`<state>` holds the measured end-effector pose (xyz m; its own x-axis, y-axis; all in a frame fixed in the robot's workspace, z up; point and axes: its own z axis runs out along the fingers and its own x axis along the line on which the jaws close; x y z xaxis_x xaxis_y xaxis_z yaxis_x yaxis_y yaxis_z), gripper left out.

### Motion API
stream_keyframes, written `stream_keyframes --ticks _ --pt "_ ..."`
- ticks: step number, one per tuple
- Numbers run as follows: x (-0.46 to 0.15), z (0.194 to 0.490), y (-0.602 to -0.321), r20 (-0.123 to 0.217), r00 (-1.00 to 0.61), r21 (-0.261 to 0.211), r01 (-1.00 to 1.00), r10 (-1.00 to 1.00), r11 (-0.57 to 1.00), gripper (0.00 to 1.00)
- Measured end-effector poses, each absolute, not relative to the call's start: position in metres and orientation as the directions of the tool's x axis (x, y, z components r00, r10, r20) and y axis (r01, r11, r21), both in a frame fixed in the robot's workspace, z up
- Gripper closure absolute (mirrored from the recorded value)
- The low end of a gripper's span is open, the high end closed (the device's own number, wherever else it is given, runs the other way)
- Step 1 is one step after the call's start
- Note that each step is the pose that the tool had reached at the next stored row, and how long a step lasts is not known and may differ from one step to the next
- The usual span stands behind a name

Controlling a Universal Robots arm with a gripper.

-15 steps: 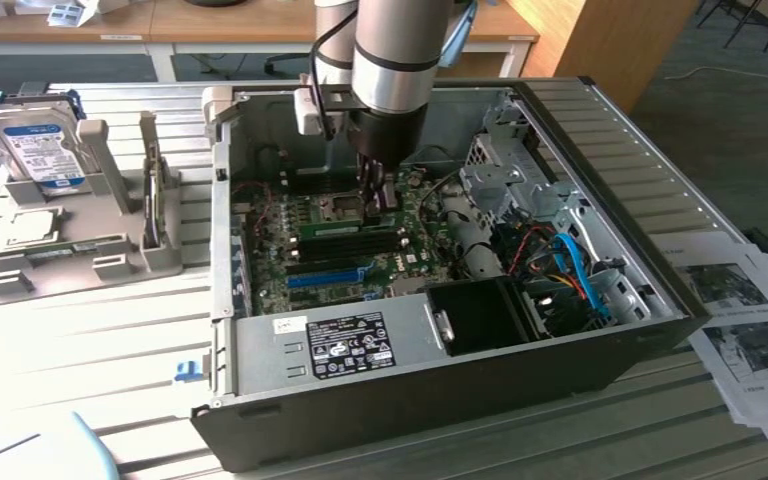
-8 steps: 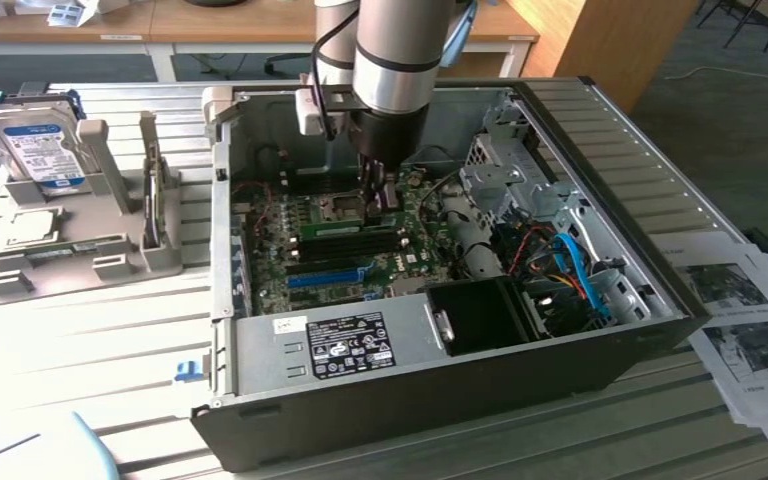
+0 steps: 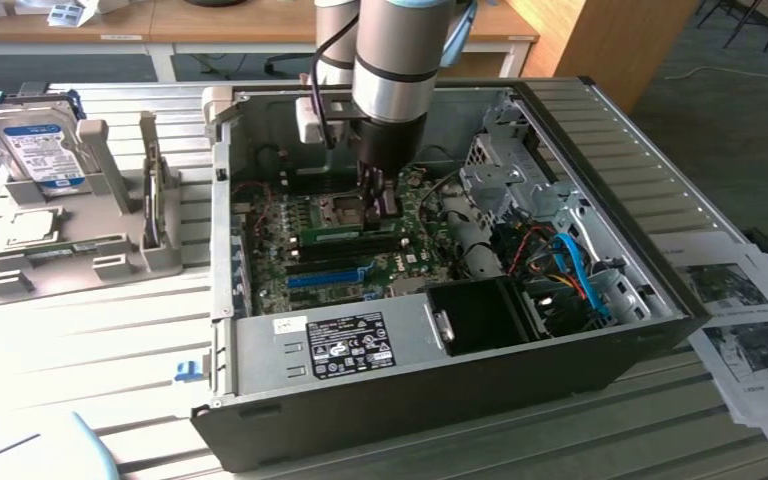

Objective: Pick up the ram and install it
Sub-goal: 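Insert the ram into the slot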

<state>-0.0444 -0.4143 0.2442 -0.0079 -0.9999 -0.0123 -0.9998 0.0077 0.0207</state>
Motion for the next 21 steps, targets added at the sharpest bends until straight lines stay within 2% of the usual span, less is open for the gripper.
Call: stream_keyframes --ticks 21 --pt "-0.0441 0.2383 -0.4144 -0.012 -0.008 0.021 -1.000 -1.000 0.008 0.89"
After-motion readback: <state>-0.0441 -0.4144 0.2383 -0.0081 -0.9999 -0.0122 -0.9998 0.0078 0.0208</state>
